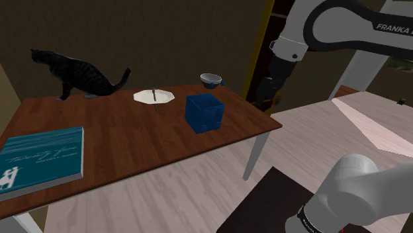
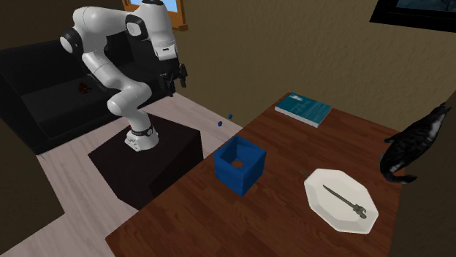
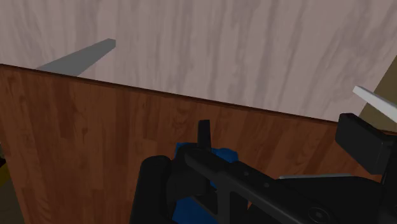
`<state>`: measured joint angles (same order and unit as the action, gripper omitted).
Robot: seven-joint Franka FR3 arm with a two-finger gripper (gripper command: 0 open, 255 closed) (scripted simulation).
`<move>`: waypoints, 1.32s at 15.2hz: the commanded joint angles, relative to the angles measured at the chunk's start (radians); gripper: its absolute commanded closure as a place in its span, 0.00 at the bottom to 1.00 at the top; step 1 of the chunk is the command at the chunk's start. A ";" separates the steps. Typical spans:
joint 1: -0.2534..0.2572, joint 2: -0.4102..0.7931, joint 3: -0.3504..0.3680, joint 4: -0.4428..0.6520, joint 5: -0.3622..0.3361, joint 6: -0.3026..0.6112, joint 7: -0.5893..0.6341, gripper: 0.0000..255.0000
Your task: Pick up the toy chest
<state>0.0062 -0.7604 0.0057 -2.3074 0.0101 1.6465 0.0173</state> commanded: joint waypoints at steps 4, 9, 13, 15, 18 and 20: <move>-0.005 0.109 0.013 0.034 0.004 0.071 0.029 0.00; -0.014 0.297 0.033 0.118 0.005 0.170 0.077 0.00; -0.021 0.452 0.044 0.209 -0.001 0.229 0.115 0.00; -0.024 0.530 0.049 0.262 -0.005 0.251 0.134 0.00; -0.027 0.648 0.053 0.353 -0.014 0.274 0.163 0.00; -0.028 0.727 0.055 0.420 -0.021 0.283 0.181 0.00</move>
<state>-0.0202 -0.0782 0.0611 -1.9221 -0.0068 1.9205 0.1913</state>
